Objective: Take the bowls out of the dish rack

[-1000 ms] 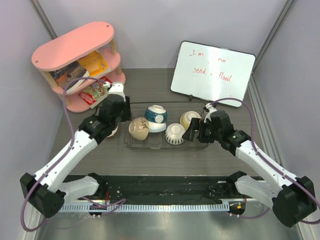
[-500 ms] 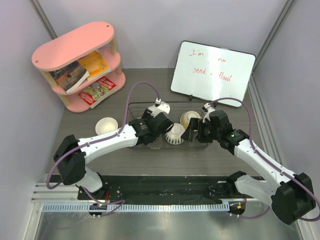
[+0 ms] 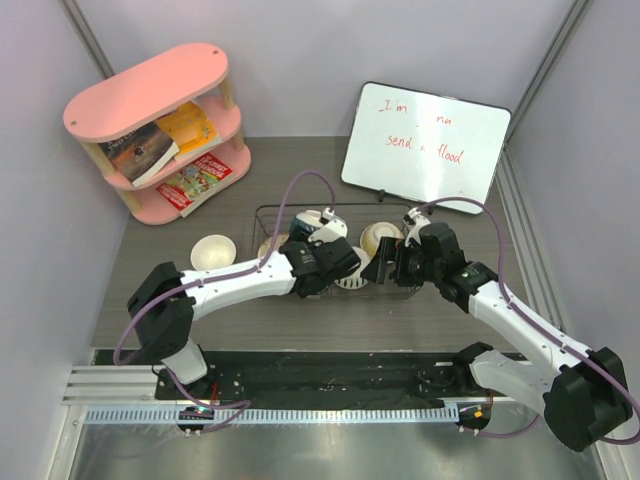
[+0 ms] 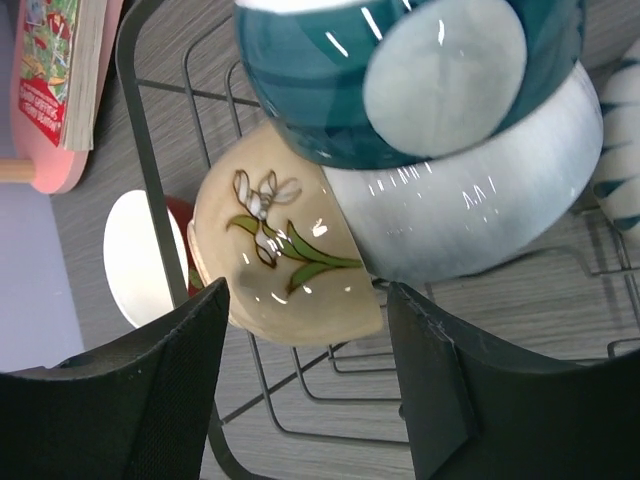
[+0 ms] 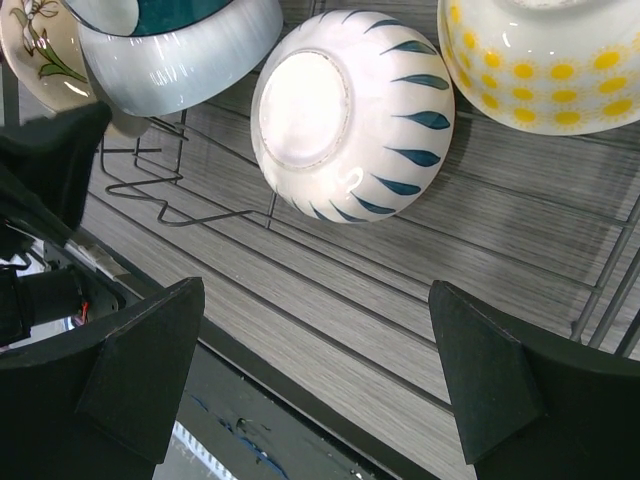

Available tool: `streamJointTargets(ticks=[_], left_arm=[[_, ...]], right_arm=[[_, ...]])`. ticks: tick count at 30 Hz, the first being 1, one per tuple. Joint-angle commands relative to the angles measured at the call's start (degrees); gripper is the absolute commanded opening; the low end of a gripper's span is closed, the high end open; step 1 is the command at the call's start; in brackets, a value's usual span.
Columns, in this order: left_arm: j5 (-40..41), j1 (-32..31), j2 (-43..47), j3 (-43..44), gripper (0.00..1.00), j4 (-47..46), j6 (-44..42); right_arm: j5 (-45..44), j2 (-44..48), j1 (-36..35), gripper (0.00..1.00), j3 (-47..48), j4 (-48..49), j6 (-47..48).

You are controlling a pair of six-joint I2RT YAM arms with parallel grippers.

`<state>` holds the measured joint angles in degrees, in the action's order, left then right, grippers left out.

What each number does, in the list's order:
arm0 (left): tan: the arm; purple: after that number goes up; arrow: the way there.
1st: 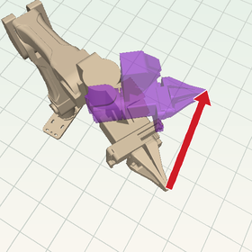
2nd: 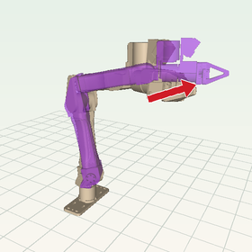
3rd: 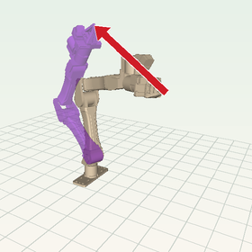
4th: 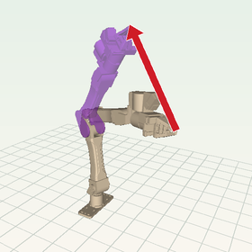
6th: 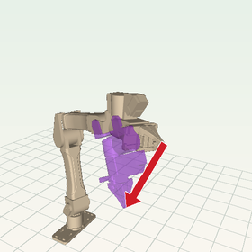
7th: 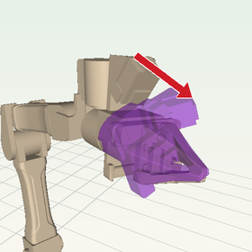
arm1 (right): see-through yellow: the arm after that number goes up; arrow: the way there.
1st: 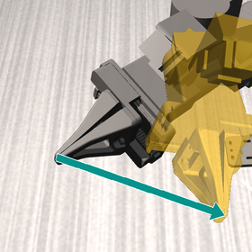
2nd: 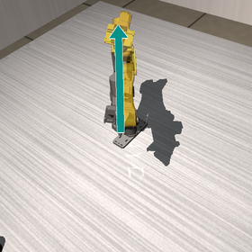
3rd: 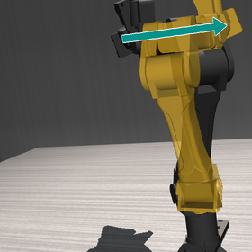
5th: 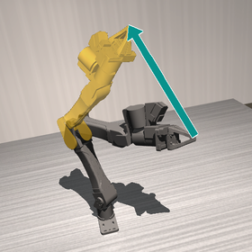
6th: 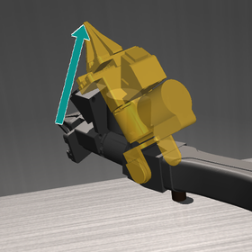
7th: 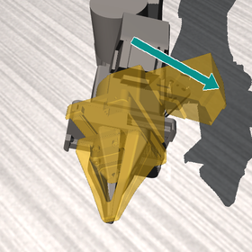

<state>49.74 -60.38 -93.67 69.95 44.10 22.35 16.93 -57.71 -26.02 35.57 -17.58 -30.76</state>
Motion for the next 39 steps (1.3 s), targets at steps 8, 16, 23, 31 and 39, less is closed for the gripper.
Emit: streamJointTargets(ticks=[8,16,23,31,39], left_arm=[[10.5,-2.6,-4.1,3.3,0.66,7.8,8.1],[18.3,-3.0,-9.1,4.3,0.65,9.6,10.1],[21.3,-3.3,-12.5,4.4,0.65,9.6,11.0],[25.1,-3.3,-11.7,4.0,0.64,11.5,13.2],[24.9,-2.2,-11.5,2.8,0.64,11.0,12.7]], right_arm=[[-0.1,1.0,0.4,1.00,-3.7,-2.1,0.4],[0.5,0.9,0.5,1.00,-3.8,-2.0,0.5],[0.8,1.4,0.9,1.00,-4.4,-2.1,0.9],[1.3,1.0,1.1,1.00,-4.2,-2.0,1.0],[1.7,0.3,1.1,1.00,-3.5,-2.0,0.9]])
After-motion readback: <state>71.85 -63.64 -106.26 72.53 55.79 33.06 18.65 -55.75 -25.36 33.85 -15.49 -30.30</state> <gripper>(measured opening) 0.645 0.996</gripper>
